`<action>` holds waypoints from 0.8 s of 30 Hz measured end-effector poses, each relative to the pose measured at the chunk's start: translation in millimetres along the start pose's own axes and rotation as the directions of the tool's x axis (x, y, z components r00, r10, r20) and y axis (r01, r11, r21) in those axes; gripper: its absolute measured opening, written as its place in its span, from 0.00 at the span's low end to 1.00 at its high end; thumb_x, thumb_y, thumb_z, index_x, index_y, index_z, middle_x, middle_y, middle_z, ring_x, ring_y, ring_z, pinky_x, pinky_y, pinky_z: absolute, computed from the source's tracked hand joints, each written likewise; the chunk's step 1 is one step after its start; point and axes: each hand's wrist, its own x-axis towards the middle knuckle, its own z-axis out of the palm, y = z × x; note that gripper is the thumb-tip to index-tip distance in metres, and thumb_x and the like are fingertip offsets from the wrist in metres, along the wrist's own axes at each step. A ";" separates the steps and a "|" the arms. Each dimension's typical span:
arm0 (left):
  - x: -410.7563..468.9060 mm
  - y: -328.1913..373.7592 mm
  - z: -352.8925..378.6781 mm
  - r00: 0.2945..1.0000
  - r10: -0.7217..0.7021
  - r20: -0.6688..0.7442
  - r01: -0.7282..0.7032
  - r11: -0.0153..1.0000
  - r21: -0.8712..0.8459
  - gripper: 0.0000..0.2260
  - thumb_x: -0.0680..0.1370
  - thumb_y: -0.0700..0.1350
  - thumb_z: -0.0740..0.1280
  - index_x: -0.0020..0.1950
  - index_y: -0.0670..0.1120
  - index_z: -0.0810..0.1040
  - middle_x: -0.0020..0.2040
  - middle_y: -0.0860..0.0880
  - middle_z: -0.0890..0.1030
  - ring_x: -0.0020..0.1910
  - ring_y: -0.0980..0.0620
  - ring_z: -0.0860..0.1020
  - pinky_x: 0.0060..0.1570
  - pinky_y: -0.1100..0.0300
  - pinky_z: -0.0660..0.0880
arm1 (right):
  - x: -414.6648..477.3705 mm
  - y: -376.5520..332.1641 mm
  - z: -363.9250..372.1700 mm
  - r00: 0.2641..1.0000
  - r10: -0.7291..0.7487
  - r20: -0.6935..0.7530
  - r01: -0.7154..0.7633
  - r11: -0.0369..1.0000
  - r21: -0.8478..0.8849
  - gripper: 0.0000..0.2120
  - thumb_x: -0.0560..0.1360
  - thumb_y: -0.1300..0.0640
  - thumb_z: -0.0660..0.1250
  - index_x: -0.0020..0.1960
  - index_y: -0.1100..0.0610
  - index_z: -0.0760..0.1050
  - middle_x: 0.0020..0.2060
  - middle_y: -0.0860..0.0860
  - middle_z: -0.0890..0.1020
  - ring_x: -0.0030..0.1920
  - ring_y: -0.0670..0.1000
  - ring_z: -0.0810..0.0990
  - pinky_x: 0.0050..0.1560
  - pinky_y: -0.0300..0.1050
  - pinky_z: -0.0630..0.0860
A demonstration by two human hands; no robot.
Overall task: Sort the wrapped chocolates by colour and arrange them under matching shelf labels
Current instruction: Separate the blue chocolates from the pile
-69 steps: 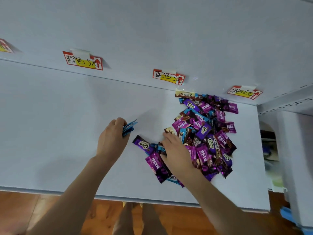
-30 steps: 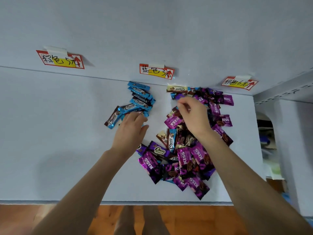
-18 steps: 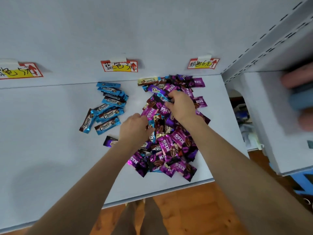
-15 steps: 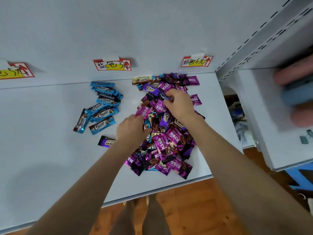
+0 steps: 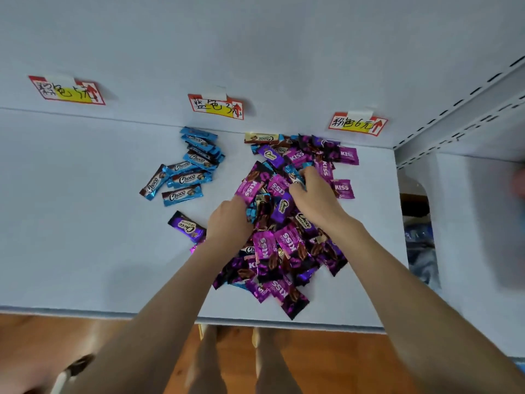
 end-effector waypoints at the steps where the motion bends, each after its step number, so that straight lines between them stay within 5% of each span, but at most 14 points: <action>1: -2.6 -3.2 1.3 1.000 -0.011 0.002 0.011 0.999 -0.050 0.07 0.77 0.42 0.64 0.52 0.40 0.72 0.42 0.47 0.72 0.46 0.44 0.73 0.38 0.59 0.65 | 1.6 -1.7 1.8 0.999 -0.042 0.020 0.043 0.998 -0.035 0.07 0.78 0.57 0.58 0.55 0.58 0.65 0.33 0.48 0.71 0.28 0.45 0.68 0.22 0.32 0.62; 4: -18.8 -12.8 4.3 0.999 -0.028 -0.021 0.024 0.984 -0.178 0.11 0.77 0.44 0.65 0.36 0.43 0.70 0.33 0.50 0.69 0.37 0.48 0.69 0.28 0.61 0.60 | 6.6 -6.4 11.1 0.979 -0.189 0.071 0.198 0.964 -0.179 0.14 0.77 0.56 0.62 0.61 0.61 0.69 0.45 0.54 0.79 0.41 0.52 0.79 0.40 0.38 0.72; 6: -28.9 -18.5 6.6 0.996 -0.044 -0.074 0.023 0.965 -0.262 0.08 0.77 0.44 0.65 0.40 0.41 0.73 0.35 0.47 0.73 0.37 0.48 0.70 0.30 0.59 0.61 | 8.0 -6.7 17.9 0.974 -0.201 0.100 0.221 0.936 -0.273 0.18 0.76 0.54 0.64 0.63 0.62 0.70 0.54 0.57 0.78 0.53 0.55 0.77 0.49 0.45 0.72; 13: -20.0 -18.2 -4.5 0.990 -0.056 -0.130 -0.008 0.894 -0.447 0.03 0.80 0.41 0.59 0.48 0.42 0.66 0.35 0.49 0.70 0.31 0.55 0.68 0.27 0.62 0.63 | -12.2 14.3 7.6 0.988 -0.122 0.096 0.148 0.932 -0.330 0.18 0.74 0.58 0.68 0.61 0.62 0.69 0.50 0.57 0.78 0.47 0.56 0.78 0.46 0.48 0.75; 17: 2.2 1.2 -9.8 0.986 0.086 -0.144 -0.136 0.911 -0.389 0.03 0.79 0.39 0.57 0.47 0.41 0.64 0.34 0.48 0.68 0.31 0.52 0.66 0.28 0.59 0.60 | -29.6 28.8 -8.0 0.999 -0.045 0.023 0.048 0.985 -0.167 0.08 0.74 0.54 0.68 0.48 0.58 0.73 0.40 0.50 0.77 0.40 0.49 0.75 0.36 0.39 0.66; 21: 28.5 23.8 -13.9 0.970 0.211 -0.120 -0.235 0.942 -0.239 0.05 0.78 0.38 0.58 0.45 0.42 0.63 0.34 0.48 0.67 0.32 0.52 0.66 0.28 0.58 0.59 | -43.3 35.2 -23.0 0.991 0.039 -0.125 -0.039 0.999 0.002 0.13 0.75 0.47 0.65 0.36 0.53 0.74 0.30 0.47 0.76 0.31 0.41 0.74 0.32 0.36 0.68; 24: 41.3 31.8 -11.7 0.969 0.248 -0.005 -0.248 0.969 -0.012 0.02 0.79 0.39 0.57 0.48 0.41 0.64 0.40 0.45 0.69 0.38 0.47 0.69 0.36 0.57 0.63 | -48.5 41.4 -28.2 0.988 0.099 -0.116 -0.089 0.992 0.087 0.13 0.76 0.49 0.64 0.44 0.58 0.78 0.36 0.51 0.80 0.40 0.51 0.79 0.42 0.46 0.75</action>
